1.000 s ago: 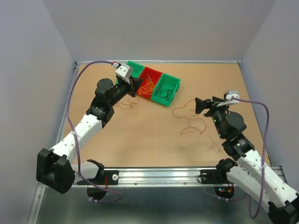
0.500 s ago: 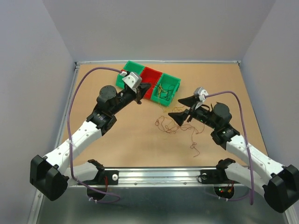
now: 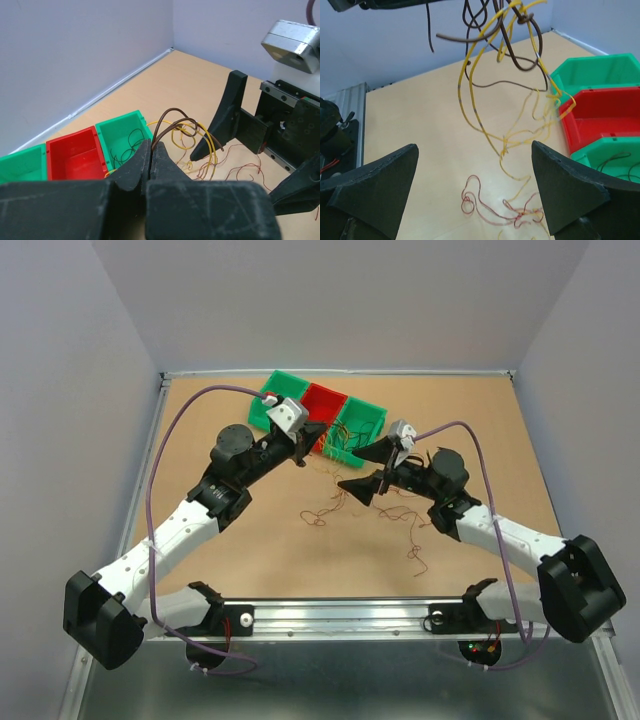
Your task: Untangle the cables
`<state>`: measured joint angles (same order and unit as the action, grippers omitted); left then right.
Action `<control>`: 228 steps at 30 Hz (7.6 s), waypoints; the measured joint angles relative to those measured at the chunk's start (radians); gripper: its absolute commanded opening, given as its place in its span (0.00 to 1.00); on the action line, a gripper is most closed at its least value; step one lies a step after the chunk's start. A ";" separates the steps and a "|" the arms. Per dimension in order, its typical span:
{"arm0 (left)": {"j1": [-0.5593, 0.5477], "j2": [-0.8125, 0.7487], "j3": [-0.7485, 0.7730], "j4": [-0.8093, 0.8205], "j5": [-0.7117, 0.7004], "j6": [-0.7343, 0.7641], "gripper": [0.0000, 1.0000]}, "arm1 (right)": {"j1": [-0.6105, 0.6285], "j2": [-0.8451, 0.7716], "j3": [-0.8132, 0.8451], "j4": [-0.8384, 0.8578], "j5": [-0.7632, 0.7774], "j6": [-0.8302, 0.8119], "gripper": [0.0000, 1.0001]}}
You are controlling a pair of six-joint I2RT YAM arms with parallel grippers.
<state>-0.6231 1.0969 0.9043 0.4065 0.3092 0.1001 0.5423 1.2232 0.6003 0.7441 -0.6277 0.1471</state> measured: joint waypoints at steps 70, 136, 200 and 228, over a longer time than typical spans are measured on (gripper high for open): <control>0.119 0.724 0.521 0.069 0.282 -0.327 0.00 | 0.120 -0.562 0.071 -0.706 1.201 0.123 0.98; -0.063 0.532 0.313 -0.093 -0.292 0.201 0.87 | 0.120 -0.420 0.106 -0.789 1.199 0.142 0.97; -0.228 0.273 0.854 -0.495 -0.130 0.256 0.00 | 0.119 -0.472 0.042 -0.534 0.998 0.016 0.98; 0.141 1.048 0.677 -0.159 -0.111 0.280 0.00 | 0.119 -0.663 -0.092 -0.313 1.187 0.052 0.94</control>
<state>-0.4820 2.1448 1.5810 0.2474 0.1982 0.3805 0.6617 0.5606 0.5087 0.4313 0.5591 0.1989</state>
